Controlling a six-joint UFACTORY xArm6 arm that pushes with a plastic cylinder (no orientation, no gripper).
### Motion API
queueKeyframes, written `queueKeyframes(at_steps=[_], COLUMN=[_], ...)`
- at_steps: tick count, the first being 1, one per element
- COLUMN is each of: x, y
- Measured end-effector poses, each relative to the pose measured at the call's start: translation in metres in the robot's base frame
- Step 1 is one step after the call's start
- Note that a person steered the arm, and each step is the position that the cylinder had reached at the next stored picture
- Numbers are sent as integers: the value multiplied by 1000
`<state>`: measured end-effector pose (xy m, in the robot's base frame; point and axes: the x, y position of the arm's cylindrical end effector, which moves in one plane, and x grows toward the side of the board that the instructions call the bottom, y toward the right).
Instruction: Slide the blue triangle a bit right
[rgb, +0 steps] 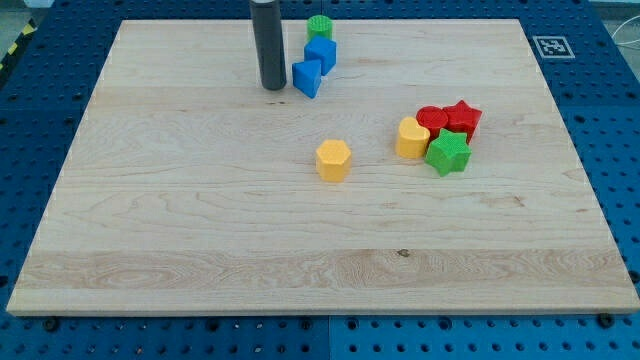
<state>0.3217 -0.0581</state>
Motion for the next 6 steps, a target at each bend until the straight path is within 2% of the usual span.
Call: queueKeyframes(at_steps=[1, 5, 6], x=[0, 0, 40], y=[20, 30, -1])
